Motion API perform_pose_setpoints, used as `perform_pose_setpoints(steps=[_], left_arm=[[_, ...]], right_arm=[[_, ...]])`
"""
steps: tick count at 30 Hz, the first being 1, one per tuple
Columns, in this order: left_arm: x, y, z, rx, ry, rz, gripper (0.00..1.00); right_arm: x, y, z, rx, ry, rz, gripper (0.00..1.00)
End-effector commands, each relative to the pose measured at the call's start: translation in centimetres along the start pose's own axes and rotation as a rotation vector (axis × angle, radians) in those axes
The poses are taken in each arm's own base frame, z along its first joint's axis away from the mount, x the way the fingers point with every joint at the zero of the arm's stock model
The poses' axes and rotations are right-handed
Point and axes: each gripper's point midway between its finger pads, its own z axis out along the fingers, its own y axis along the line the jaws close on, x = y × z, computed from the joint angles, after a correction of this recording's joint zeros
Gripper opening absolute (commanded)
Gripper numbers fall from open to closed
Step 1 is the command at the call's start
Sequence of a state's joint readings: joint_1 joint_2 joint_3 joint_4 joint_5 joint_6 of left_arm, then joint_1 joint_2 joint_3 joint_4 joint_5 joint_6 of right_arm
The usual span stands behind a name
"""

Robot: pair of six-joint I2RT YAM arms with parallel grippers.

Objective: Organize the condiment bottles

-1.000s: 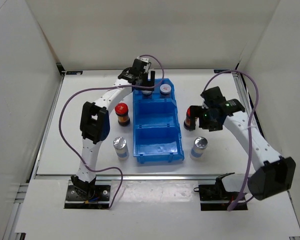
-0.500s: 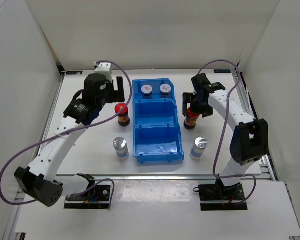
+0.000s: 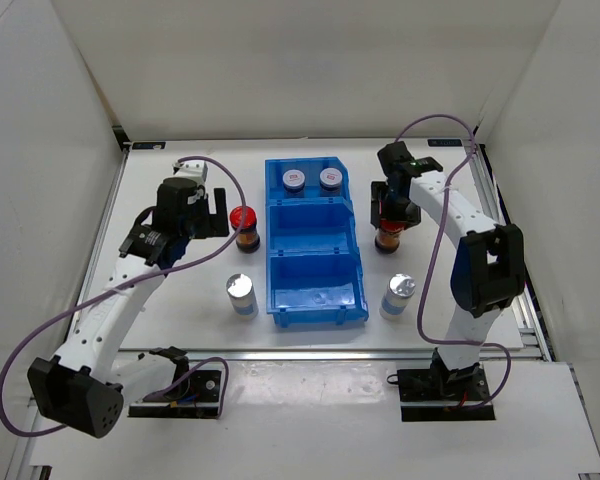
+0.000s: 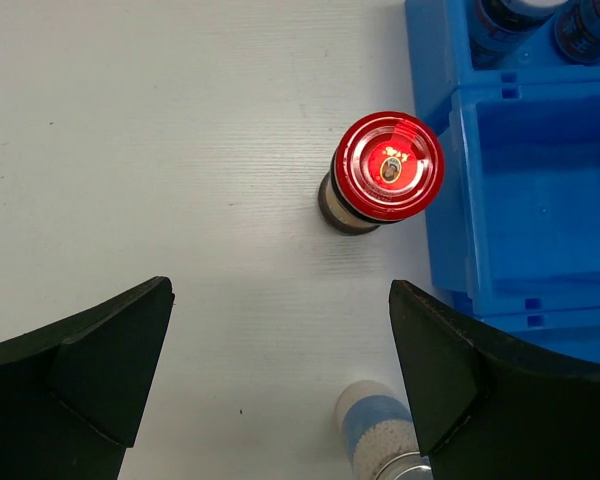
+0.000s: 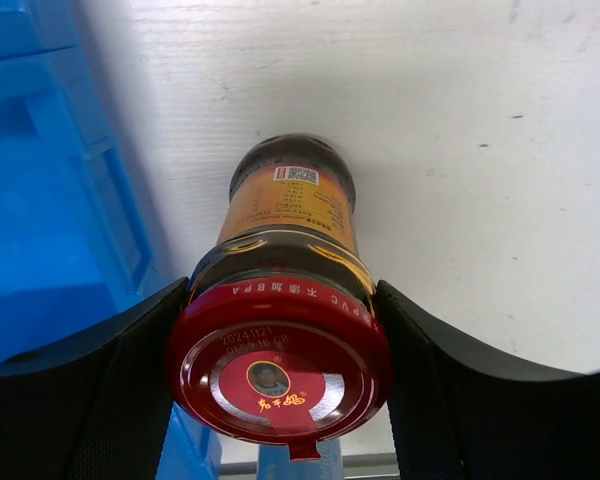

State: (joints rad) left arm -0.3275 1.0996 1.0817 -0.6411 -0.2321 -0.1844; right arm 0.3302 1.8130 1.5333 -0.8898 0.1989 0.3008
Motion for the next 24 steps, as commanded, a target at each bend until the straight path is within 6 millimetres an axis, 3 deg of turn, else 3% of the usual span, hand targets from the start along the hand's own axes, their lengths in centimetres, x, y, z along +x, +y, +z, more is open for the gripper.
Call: perform_pose_setpoints(steps=[1,5,6,8,10,14,17,24], left_arm=[[-1.1,-0.9,-0.2,0.049,-0.026,-0.02,1.0],[-1.0,-1.1,0.3,0.046,-0.011,-0.038,1.0],[-0.8,-1.3,0.5,0.054,0.0,-0.047,1.0],[-0.6,-1.4,0.8,0.052,0.011,-0.057,1.0],[-0.3,-1.7,1.5,0.056,0.033,-0.062,1.0],[-0.7,-2.1,1.9,0.063,0.04,-0.083,1.0],[-0.6,-2.5,2.4,0.073,0.053,-0.081,1.0],[-0.8,-3.5,3.0,0.117,0.076,-0.08,1.0]], right_arm=[[-4.0,0.1,-6.8,0.037,-0.229,0.004,0.08],[-5.6,2.7,-11.8,0.0,-0.392,-0.049,0.02],[-5.6,4.5,-12.5,-0.03,-0.416,-0.088,0.01],[-5.8,5.9,-13.8,-0.055,-0.449,-0.108,0.0],[-5.7,7.9,-13.9,-0.076,-0.444,-0.146,0.0],[-4.9,10.8,-12.6,-0.128,-0.398,-0.201,0.0],[-4.4,12.4,-9.9,-0.142,-0.338,-0.219,0.0],[-3.9,14.5,-5.2,-0.17,-0.248,-0.221,0.0]])
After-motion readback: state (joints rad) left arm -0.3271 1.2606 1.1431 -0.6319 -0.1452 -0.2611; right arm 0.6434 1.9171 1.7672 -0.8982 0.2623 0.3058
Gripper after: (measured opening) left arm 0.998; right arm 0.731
